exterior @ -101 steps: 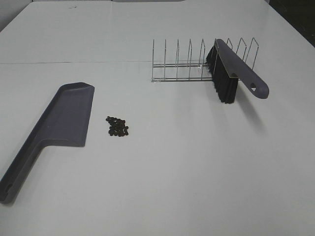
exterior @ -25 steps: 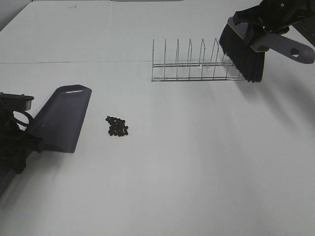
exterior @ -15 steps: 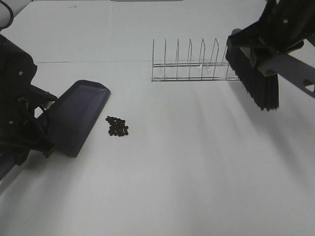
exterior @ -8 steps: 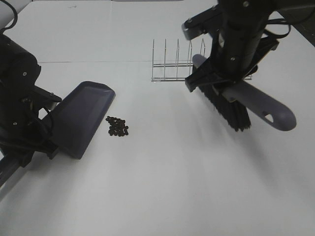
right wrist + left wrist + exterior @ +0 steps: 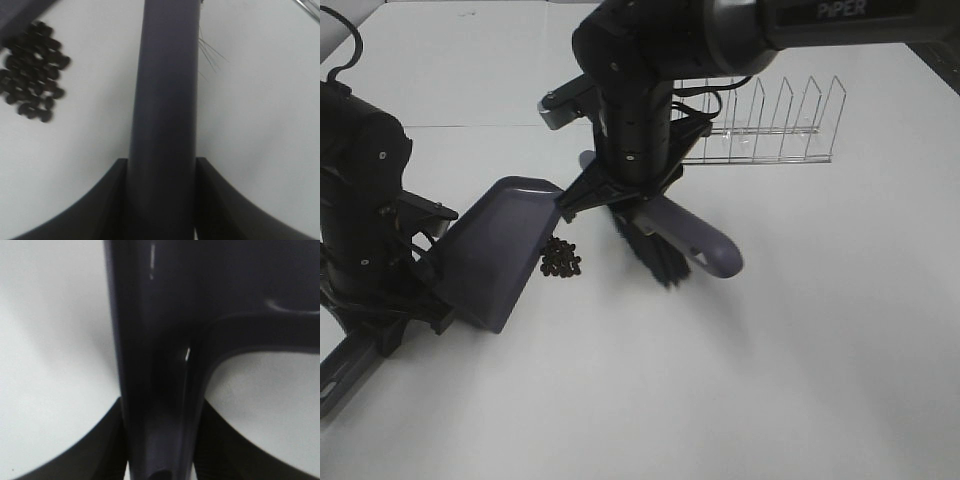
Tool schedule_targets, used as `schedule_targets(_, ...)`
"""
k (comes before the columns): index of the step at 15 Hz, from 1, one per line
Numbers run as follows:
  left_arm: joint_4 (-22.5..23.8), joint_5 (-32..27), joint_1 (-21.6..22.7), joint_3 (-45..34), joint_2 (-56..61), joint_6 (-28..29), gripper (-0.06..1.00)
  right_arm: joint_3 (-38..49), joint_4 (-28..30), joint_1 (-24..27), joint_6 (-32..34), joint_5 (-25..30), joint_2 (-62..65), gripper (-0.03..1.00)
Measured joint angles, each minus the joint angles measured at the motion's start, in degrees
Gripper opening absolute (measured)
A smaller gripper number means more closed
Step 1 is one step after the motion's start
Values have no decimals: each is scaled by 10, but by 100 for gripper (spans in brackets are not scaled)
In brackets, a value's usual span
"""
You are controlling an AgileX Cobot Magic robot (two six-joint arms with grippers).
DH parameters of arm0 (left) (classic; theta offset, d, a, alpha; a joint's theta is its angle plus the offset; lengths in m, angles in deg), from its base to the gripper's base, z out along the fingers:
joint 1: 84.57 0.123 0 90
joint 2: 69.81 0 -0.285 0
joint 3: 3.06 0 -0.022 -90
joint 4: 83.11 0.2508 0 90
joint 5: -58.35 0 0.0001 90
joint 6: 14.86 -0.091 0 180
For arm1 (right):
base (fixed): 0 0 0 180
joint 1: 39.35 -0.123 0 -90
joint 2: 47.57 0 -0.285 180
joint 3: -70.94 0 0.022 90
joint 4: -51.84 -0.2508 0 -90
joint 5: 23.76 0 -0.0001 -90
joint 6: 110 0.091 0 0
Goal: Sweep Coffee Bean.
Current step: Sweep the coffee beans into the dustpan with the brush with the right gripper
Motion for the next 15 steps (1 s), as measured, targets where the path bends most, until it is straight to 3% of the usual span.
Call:
schedule_targets(3, 1, -14, 0, 7, -7, -1, 31, -76, -132, 0, -27, -9, -49, 28)
schedule_targets(6, 1, -28, 0, 7, -9, 0, 31, -91, -254, 0, -37, -72, -65, 28)
schedule_targets(10, 0, -29, 0, 7, -9, 0, 31, -92, -360, 8, -95, -121, -57, 28)
schedule_targets(15, -6, -31, 1, 7, -9, 0, 31, -93, -304, 63, -111, -71, 46, 28)
